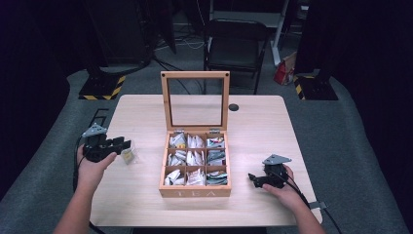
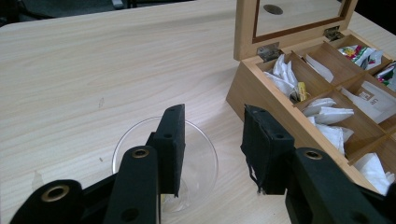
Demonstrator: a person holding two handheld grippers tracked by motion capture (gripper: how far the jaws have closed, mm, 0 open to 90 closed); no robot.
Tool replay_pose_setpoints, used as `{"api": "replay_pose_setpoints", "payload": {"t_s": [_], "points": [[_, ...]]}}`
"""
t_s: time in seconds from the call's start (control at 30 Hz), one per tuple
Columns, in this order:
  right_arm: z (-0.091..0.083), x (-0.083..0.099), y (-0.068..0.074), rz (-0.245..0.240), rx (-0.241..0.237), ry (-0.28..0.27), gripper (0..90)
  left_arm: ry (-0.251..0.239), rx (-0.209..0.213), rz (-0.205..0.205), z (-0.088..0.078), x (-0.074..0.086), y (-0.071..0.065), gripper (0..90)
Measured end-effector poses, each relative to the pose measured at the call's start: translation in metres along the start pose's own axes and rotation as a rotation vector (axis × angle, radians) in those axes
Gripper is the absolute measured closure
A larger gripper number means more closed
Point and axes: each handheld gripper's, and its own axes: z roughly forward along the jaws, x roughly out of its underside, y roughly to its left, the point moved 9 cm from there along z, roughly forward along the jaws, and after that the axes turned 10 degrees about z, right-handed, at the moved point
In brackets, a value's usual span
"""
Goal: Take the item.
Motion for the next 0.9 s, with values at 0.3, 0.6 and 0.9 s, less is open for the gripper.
{"api": "replay_pose_setpoints", "payload": {"t_s": [0.3,0.6,0.9], "points": [[0.0,0.0,0.0,0.002,0.001,-0.001,12.4,-0.001,0.019,0.016,-0.001,0.004,-0.012,58.1],[0.0,0.0,0.0,0.001,0.0,-0.001,12.4,-0.001,0.036,0.034,0.002,0.013,-0.026,54.5],[0.0,0.0,0.0,0.002,0.001,-0.002,12.4,0.012,0.023,0.054,0.004,0.023,-0.034,49.4]]}}
